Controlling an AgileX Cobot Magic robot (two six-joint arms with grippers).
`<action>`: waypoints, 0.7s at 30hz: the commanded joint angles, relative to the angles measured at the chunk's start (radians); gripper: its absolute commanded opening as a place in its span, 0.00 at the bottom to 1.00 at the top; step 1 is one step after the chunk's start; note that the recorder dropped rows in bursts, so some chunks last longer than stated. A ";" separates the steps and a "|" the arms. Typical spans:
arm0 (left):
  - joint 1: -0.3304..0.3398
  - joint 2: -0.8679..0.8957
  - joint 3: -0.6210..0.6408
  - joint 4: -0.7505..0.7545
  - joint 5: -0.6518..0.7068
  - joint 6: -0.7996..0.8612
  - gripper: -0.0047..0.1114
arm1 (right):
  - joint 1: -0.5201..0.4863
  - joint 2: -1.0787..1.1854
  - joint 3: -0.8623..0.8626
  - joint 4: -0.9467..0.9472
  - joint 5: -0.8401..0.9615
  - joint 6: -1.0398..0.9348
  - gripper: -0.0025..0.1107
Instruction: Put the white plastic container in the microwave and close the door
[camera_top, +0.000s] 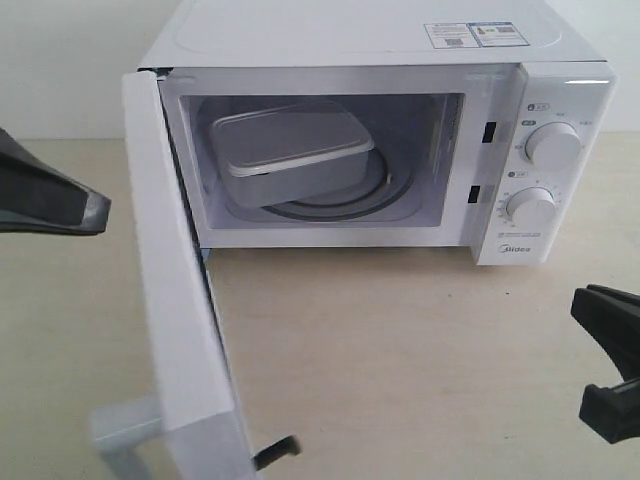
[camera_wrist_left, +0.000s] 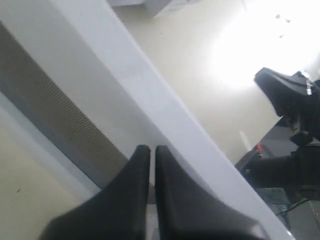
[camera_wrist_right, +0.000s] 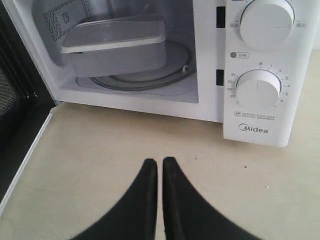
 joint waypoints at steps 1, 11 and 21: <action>-0.001 0.004 -0.016 -0.048 -0.030 0.068 0.08 | 0.000 -0.004 -0.021 -0.028 0.056 -0.021 0.02; -0.001 -0.020 -0.023 0.187 -0.085 -0.055 0.08 | 0.000 0.008 -0.259 -0.145 0.253 -0.024 0.02; -0.001 -0.020 -0.023 0.196 -0.175 -0.056 0.08 | 0.000 0.162 -0.361 -0.155 0.258 -0.067 0.02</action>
